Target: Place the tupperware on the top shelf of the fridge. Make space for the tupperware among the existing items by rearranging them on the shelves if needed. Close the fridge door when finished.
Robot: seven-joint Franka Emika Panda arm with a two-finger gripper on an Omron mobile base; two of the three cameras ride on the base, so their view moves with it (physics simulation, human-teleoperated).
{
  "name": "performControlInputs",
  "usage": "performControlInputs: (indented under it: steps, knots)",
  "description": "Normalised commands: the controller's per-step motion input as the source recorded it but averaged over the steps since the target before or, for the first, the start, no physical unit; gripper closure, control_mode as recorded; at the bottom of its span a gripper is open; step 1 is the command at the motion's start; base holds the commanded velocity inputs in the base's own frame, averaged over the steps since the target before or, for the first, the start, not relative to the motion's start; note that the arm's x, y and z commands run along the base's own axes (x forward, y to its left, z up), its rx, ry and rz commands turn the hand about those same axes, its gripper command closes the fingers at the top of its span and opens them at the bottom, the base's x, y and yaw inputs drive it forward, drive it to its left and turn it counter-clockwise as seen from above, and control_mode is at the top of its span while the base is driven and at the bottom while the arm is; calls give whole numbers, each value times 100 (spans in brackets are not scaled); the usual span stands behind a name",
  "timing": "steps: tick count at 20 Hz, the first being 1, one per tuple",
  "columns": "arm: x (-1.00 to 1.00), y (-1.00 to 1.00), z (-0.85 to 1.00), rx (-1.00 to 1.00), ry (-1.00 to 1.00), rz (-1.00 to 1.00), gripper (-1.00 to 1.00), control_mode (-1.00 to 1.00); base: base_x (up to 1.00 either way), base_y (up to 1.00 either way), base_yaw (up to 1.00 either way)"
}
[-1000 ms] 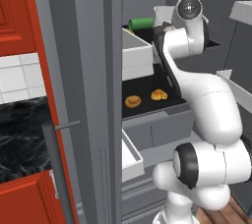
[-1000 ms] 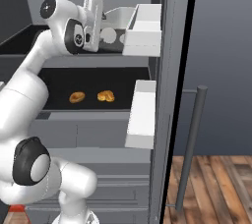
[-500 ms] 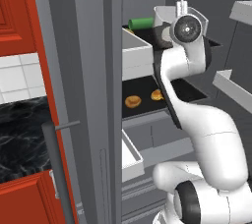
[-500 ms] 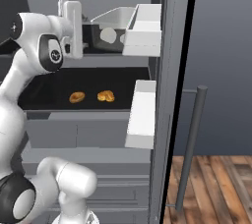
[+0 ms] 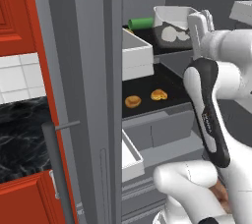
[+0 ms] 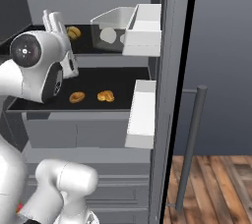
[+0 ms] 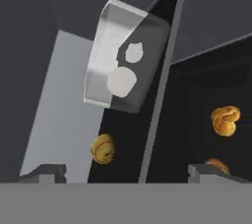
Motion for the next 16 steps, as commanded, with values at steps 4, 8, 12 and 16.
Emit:
performControlInputs:
  steps: [4, 8, 12, 16]
  knots:
    - [-95, 1, -35, -33, 18, 63, -100, -100, 0, 0, 0]
    - [-59, 0, -64, -49, 25, 55, -100, -100, 0, 0, 0]
    - [-22, 0, -87, -64, 15, 26, -100, -100, 0, 0, 0]
    - [0, 0, -51, -46, 3, 7, -100, -100, 0, 0, 0]
